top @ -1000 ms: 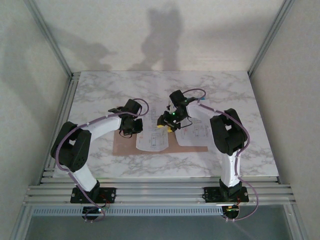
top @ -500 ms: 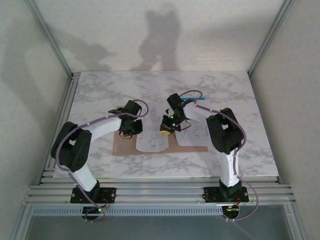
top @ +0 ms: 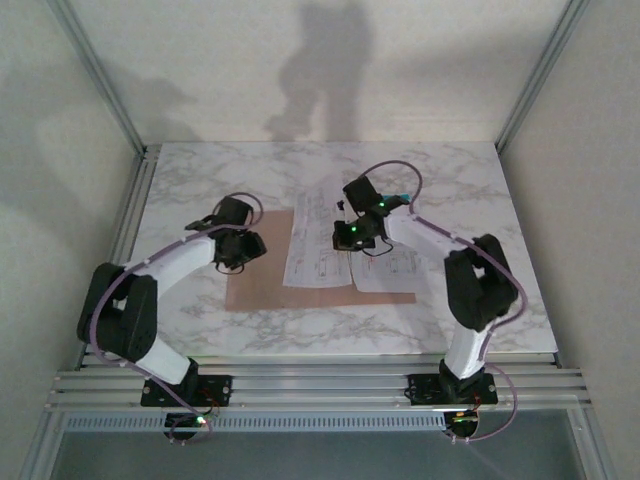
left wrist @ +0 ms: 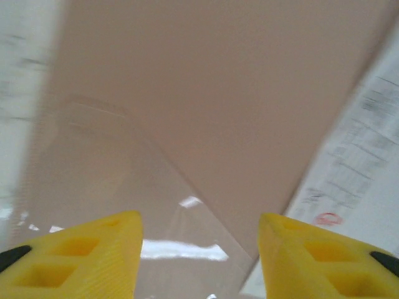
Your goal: Put the files into the folder
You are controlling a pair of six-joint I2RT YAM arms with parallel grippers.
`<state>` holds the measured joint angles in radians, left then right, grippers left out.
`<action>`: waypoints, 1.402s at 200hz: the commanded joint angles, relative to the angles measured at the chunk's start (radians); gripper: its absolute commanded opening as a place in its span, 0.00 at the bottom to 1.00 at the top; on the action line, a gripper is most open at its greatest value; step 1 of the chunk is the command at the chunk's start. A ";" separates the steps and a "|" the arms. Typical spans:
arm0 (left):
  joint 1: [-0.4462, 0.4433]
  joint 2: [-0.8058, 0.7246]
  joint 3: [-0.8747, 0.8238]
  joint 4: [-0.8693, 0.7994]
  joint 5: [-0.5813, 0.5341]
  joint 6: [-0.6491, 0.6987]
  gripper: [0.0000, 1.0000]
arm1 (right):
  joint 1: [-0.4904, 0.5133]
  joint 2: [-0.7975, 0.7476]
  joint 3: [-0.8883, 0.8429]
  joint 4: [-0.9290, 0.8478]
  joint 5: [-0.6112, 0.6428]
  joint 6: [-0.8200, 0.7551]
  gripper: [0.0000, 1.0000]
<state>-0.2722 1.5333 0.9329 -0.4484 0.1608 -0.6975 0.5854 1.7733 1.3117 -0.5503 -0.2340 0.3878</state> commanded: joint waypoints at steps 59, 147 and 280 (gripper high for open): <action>0.193 -0.175 -0.219 -0.074 0.020 -0.088 0.20 | 0.010 -0.240 -0.190 0.276 0.044 -0.237 0.00; 0.195 -0.212 -0.342 -0.049 0.105 -0.115 0.00 | 0.059 -0.200 -0.197 0.326 -0.012 -0.215 0.00; 0.188 -0.162 -0.342 -0.021 0.134 -0.096 0.00 | 0.081 -0.105 -0.164 0.296 -0.133 -0.169 0.00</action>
<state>-0.0834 1.3407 0.5938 -0.4820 0.2764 -0.7971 0.6601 1.6310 1.1103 -0.2436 -0.3054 0.2028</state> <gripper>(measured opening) 0.052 0.039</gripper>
